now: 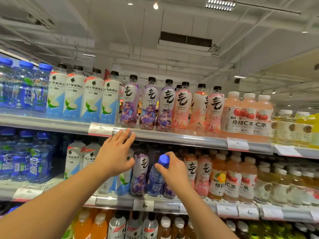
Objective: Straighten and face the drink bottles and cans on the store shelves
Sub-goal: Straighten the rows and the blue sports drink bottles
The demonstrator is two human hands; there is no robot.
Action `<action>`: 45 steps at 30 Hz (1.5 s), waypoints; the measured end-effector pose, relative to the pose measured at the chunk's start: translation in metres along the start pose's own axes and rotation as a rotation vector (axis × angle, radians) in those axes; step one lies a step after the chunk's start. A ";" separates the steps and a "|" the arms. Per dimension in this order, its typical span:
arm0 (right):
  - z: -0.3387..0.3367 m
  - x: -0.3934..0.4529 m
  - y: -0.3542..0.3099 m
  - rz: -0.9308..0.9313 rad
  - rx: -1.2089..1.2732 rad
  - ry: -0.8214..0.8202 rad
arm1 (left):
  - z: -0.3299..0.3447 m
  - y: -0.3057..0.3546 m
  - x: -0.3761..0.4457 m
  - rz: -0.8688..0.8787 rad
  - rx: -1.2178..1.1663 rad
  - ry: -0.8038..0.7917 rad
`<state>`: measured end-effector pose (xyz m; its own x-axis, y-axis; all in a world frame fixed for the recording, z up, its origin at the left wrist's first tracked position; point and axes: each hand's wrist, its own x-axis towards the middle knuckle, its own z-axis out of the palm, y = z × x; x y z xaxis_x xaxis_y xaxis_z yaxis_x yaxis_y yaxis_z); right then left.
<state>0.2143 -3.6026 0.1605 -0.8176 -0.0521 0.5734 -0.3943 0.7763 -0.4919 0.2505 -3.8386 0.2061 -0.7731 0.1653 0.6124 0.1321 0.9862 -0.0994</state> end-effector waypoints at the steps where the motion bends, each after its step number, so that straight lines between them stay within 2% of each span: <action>1: -0.002 -0.003 0.003 0.000 0.007 -0.011 | -0.001 0.001 0.000 -0.006 -0.001 -0.003; 7: -0.010 -0.024 0.011 -0.096 -0.051 -0.065 | -0.004 0.005 0.000 -0.034 -0.023 -0.029; 16: -0.024 -0.070 0.015 -0.166 0.005 -0.071 | -0.006 0.007 0.002 -0.037 -0.042 -0.034; 19: -0.028 -0.084 0.016 -0.201 0.010 -0.043 | -0.005 0.011 -0.007 -0.022 -0.194 -0.047; 23: -0.032 -0.094 0.011 -0.222 0.000 0.015 | 0.007 0.008 -0.059 0.053 -0.432 -0.049; 27: -0.024 -0.101 -0.002 -0.235 0.008 0.091 | 0.048 -0.029 -0.128 -0.030 -0.468 -0.092; 34: 0.003 -0.104 -0.030 -0.167 0.045 0.271 | 0.119 -0.117 -0.190 -0.150 -0.355 -0.346; 39: 0.047 -0.116 -0.040 -0.051 0.128 0.127 | 0.168 -0.166 -0.228 -0.235 -0.329 -0.410; 45: 0.088 -0.130 -0.048 0.045 0.086 0.009 | 0.205 -0.203 -0.249 -0.333 -0.359 -0.449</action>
<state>0.3030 -3.6883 0.0518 -0.8315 -0.0122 0.5554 -0.3921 0.7211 -0.5712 0.2893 -4.0789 -0.0871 -0.9815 -0.0859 0.1712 -0.0200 0.9350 0.3540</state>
